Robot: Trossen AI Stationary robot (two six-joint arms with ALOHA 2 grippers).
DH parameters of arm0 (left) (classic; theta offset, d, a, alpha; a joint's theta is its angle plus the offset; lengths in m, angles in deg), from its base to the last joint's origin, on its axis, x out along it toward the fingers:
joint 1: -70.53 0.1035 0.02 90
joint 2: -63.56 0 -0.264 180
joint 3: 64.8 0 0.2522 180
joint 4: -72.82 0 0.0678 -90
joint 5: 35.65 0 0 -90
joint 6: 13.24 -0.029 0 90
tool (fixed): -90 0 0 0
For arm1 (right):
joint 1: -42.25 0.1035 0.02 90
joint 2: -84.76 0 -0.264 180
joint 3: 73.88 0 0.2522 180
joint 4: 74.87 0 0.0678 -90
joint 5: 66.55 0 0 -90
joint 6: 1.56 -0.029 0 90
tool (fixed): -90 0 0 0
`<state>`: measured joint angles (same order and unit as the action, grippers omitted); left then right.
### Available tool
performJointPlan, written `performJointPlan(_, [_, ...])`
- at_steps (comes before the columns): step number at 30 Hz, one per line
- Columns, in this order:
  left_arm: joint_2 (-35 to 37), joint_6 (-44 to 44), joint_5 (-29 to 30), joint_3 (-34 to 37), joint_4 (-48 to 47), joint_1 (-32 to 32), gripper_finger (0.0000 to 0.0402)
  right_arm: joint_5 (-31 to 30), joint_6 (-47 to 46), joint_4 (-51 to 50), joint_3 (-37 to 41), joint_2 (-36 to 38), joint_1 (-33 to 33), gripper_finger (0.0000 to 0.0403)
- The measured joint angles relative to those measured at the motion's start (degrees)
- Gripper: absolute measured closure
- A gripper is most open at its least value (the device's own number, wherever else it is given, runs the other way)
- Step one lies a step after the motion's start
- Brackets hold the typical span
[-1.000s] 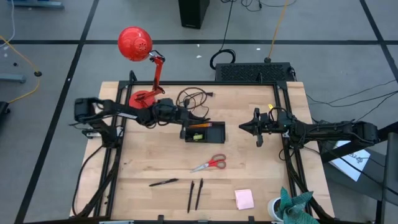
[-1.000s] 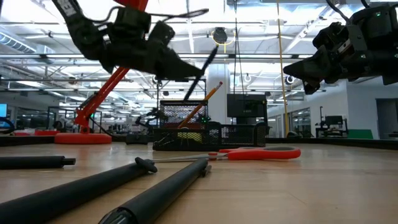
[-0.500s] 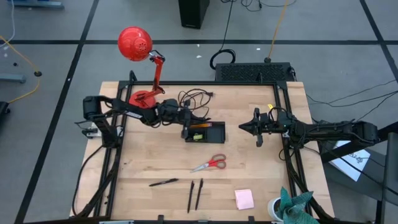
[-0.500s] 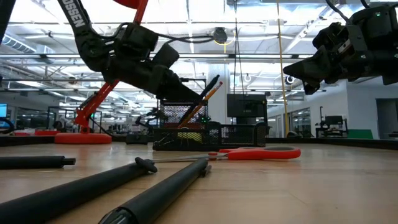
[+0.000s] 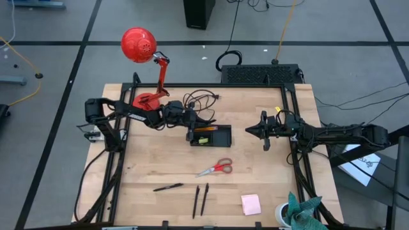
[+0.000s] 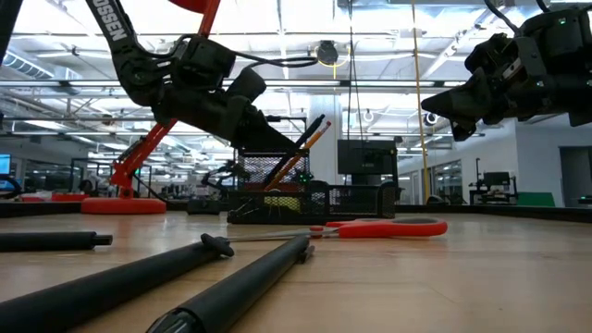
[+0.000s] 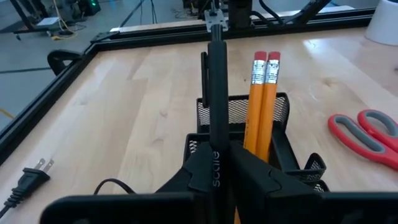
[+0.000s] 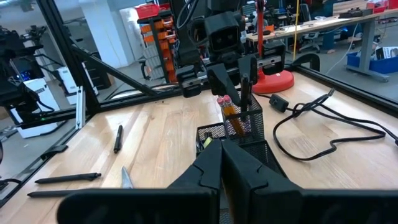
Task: Pick and place office supplies into organizer
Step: Put the black ballpen into the black desk organizer
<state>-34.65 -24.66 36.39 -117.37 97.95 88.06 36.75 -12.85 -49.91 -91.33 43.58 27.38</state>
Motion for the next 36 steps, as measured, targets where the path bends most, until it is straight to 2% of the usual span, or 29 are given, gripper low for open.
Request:
performJointPlan(4, [0.0, 0.4, 0.0, 0.0, -0.1, 0.0, 0.0343, 0.0, 0.0, 0.0, 0.0, 0.0, 0.0, 0.0399])
performJointPlan(12, [0.0, 1.6, 0.0, 0.0, -0.2, 0.0, 0.0349, 0.0, 0.0, 0.0, 0.0, 0.0, 0.0, 0.0399])
performJointPlan(24, [0.0, 3.0, -0.2, 0.0, -0.5, 0.0, 0.0310, 0.2, 0.0, 0.0, 0.0, 0.0, 0.0, 0.0399])
performJointPlan(30, [0.1, 2.2, -0.2, 0.1, 0.4, -0.5, 0.0309, 0.2, 0.0, 0.0, 0.0, 0.0, 0.0, 0.0399])
performJointPlan(33, [4.0, 1.2, -0.2, 0.0, -1.4, -1.5, 0.0309, 0.2, 0.0, 0.0, 0.0, 0.0, 0.0, 0.0399])
performJointPlan(36, [11.7, -0.7, 4.1, -2.2, -14.2, -3.4, 0.0309, 0.2, 0.0, -0.4, 0.0, 0.0, 0.0, 0.0399])
